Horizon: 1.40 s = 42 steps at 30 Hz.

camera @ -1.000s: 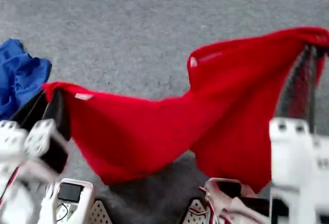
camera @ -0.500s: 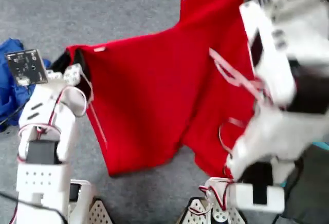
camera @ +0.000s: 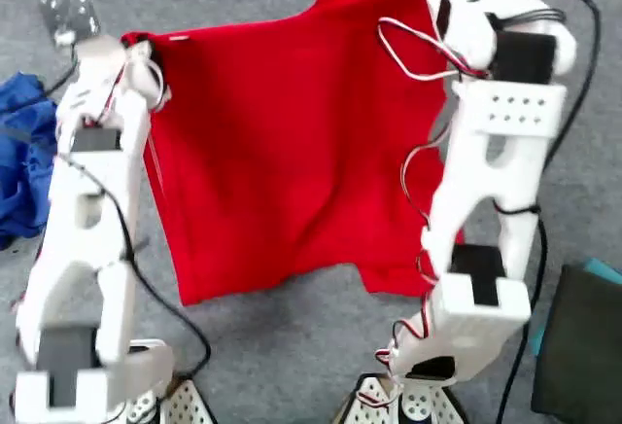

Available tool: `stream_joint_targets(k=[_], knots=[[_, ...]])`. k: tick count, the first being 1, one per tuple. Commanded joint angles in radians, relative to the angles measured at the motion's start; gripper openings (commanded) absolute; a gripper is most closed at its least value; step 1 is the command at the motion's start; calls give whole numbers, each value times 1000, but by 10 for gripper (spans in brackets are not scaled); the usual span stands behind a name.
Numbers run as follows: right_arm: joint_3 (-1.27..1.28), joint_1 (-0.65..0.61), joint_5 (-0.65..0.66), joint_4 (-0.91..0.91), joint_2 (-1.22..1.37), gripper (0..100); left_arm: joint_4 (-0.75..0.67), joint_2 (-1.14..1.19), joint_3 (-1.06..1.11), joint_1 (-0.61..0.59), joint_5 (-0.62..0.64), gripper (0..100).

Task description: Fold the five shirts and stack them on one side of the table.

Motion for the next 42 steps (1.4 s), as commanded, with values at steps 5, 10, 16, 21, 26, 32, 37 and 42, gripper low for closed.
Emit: stream_joint_targets(k=[5, 10, 16, 21, 26, 32, 37, 42], knots=[[-10, 4, 0, -81, 107, 4, 138, 277, -351, 5, 3, 19], [-2, -2, 0, -74, 108, 4, 293, 371, -502, 6, 2, 19], [-10, -19, 80, 51, 107, 4, 537, 375, -617, 14, -43, 19], [-10, -42, 115, 129, 107, 4, 747, 375, -644, 63, -161, 19], [-1, -47, 143, 187, 65, 4, 832, 375, -643, 63, -207, 19], [-1, -38, 196, 298, 16, 4, 914, 375, -632, 74, -219, 19], [71, -18, 236, 384, -41, 4, 922, 335, -491, 124, -238, 19], [338, 25, 269, 365, -217, 4, 792, 131, -175, 181, -273, 19]])
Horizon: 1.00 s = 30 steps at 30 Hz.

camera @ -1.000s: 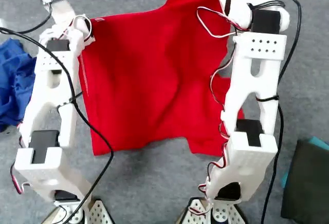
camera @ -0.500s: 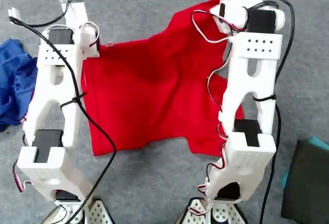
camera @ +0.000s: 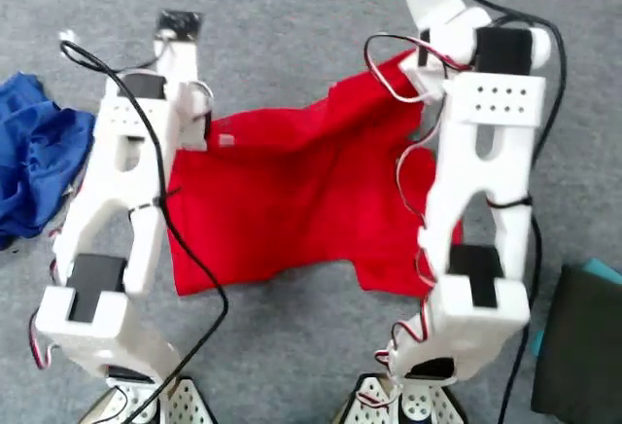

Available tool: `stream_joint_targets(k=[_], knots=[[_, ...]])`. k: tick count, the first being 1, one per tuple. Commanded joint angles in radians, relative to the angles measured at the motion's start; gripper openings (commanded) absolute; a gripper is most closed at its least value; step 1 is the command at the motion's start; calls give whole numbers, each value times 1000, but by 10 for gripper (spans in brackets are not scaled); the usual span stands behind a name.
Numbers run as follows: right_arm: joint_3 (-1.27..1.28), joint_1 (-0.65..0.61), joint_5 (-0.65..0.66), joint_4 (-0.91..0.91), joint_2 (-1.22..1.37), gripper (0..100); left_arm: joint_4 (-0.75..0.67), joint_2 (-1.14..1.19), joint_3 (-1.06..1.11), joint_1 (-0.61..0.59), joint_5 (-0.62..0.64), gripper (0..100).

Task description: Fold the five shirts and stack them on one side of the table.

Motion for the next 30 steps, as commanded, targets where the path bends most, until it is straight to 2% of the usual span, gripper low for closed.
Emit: stream_joint_targets(k=[1, 6, 10, 14, 20, 24, 30], knots=[[209, 48, 31, -54, -202, 4, -130, -206, 226, 25, -12, 19], [700, 99, 68, -233, -533, 4, -287, -392, 496, -8, -9, 19], [1075, 170, 83, -348, -806, 4, -262, -444, 583, -12, -11, 19], [1331, 243, 140, -361, -1033, 4, -184, -496, 632, -6, -12, 19], [1566, 329, 229, -365, -1213, 4, -173, -627, 818, 37, -12, 19], [1620, 389, 264, -367, -1219, 4, -175, -720, 954, 91, -6, 19], [1682, 423, 308, -361, -1225, 4, -153, -802, 1069, 89, -6, 19]])
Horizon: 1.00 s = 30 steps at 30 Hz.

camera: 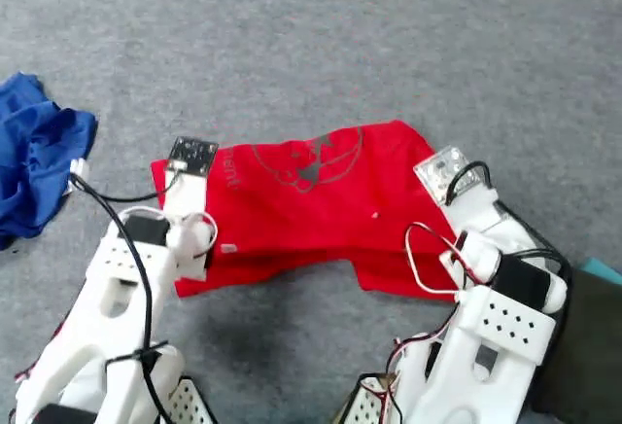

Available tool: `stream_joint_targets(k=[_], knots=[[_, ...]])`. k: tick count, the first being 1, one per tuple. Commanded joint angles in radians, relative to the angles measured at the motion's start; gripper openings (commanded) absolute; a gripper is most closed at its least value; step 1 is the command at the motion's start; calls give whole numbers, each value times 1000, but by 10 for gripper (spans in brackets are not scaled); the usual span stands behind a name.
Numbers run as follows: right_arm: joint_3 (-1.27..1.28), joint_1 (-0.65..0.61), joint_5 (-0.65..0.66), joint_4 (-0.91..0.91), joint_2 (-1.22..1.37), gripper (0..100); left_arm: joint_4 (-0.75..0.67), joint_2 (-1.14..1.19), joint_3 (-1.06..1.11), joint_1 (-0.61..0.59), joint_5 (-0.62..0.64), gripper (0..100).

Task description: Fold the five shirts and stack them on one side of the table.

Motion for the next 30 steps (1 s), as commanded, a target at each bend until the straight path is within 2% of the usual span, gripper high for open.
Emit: stream_joint_targets(k=[1, 14, 17, 19, 21, 27, 30], knots=[[22, 21, 23, -14, -22, 4, 20, -51, 41, 6, -5, 19], [67, 19, 107, -14, -22, 18, 28, -77, 64, 15, -9, 22], [61, 25, 91, -12, -22, 114, 114, -77, 43, 31, -35, 107], [58, 25, 95, -12, -22, 172, 137, -77, 25, 32, -41, 188], [39, 22, 95, -6, -22, 213, 158, -77, 5, 28, -46, 228], [-133, 25, 91, 83, -22, 234, 353, -77, -193, 29, -68, 198], [-206, 19, 89, 104, -15, 175, 437, -77, -307, 29, -140, 160]])
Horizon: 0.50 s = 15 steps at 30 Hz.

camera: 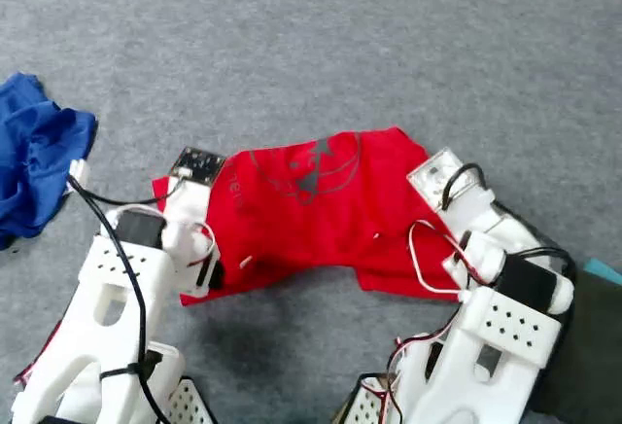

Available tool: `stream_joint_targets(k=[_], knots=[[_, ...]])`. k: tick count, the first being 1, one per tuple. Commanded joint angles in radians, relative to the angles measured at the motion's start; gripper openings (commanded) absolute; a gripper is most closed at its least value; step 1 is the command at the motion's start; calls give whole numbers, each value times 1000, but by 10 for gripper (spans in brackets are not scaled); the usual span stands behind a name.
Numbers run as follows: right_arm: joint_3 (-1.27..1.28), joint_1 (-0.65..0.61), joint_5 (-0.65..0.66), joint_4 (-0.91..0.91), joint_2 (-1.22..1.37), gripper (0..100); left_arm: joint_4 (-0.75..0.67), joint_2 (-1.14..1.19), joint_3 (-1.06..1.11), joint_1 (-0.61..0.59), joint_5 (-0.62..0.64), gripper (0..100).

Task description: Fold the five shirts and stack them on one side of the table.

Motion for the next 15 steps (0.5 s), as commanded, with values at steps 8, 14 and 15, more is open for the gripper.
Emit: stream_joint_targets(k=[8, 14, 15], knots=[[-133, 15, -3, -2, -13, 19, 46, -15, -173, -101, -124, 122], [-200, -170, -172, -104, 113, 19, -37, -8, -333, -209, 18, 63], [-240, -199, -210, -101, 159, 19, -35, -8, -359, -199, 31, 29]])
